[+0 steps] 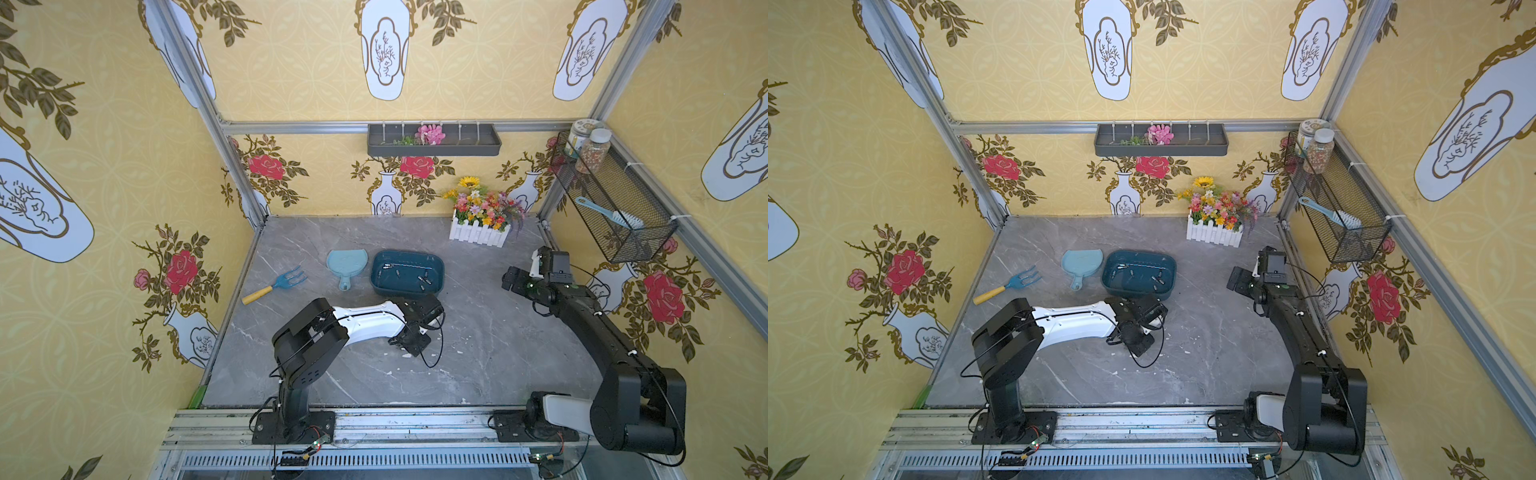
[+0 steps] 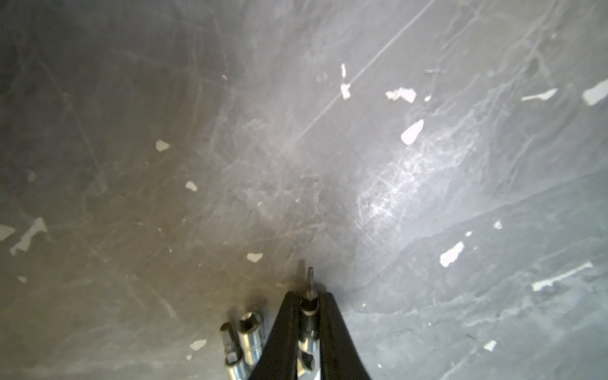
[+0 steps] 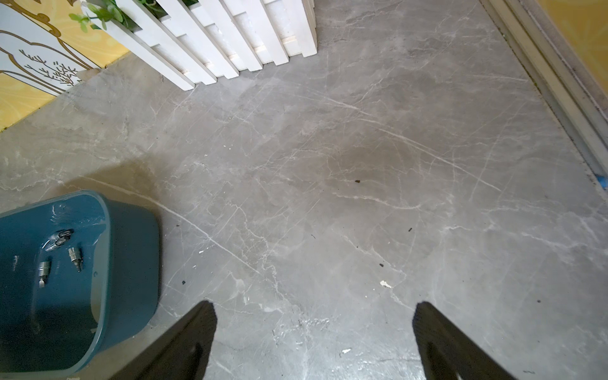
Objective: Put the bit on the desktop into the storage box
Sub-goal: Pick up the screwdriver bit from the center of the board, then place the screwdriver bit in the storage box.
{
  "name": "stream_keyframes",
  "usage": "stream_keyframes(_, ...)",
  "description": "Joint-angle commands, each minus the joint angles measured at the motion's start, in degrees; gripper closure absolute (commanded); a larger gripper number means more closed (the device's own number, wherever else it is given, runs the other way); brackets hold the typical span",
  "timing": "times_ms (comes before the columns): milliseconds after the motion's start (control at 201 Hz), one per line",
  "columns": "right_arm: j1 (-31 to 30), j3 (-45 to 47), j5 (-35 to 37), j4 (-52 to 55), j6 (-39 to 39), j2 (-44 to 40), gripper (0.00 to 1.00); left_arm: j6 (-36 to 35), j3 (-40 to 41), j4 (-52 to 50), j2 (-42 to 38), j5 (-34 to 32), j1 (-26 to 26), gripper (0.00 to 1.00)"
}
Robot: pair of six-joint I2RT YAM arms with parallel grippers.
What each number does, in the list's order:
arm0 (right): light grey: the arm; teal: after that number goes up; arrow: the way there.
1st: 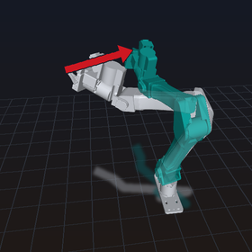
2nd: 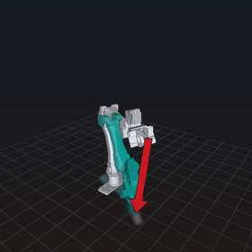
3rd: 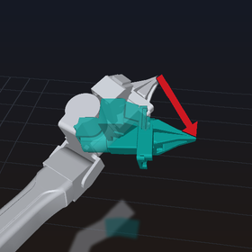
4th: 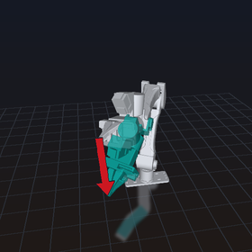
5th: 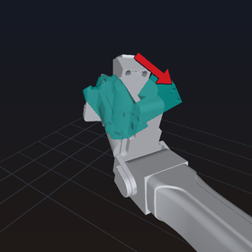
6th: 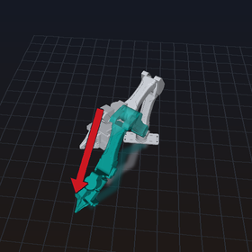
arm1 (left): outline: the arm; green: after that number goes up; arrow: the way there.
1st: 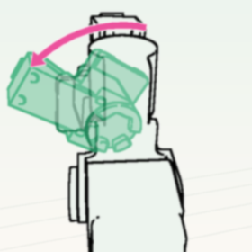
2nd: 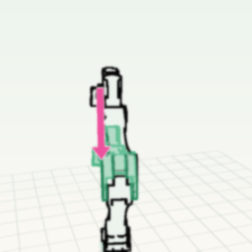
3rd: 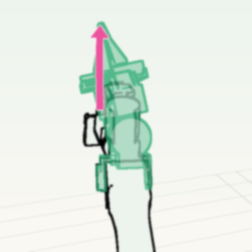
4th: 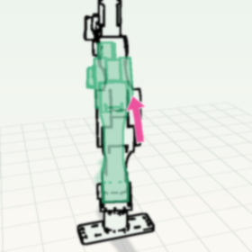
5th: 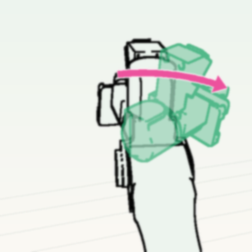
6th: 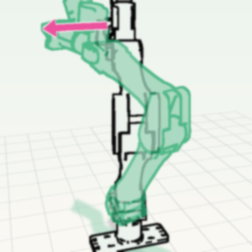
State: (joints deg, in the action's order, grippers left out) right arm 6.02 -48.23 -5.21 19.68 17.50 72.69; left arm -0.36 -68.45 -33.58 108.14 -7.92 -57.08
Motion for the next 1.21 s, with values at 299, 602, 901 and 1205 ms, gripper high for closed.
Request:
stream_keyframes(299, 0.1, 0.2, -0.2, -1.2, -0.6, -0.3, 0.03, 0.6, -1.8, 2.7, -3.3, 2.9, 2.4, 0.89)
stream_keyframes(602, 0.2, 0.2, -0.6, -1.2, -0.5, -0.4, 0.03, -2.8, -6.3, 4.0, -6.4, 3.1, 7.3, 0.92)
stream_keyframes(901, 0.3, 0.2, -0.7, -1.3, -0.4, -0.5, 0.03, -7.2, -14.7, 3.9, -5.3, 1.8, 13.5, 0.93)
stream_keyframes(1205, 0.5, 0.1, -1.2, -1.3, -0.4, -0.5, 0.03, -9.7, -24.2, 4.0, 1.5, 4.7, 18.4, 0.94)
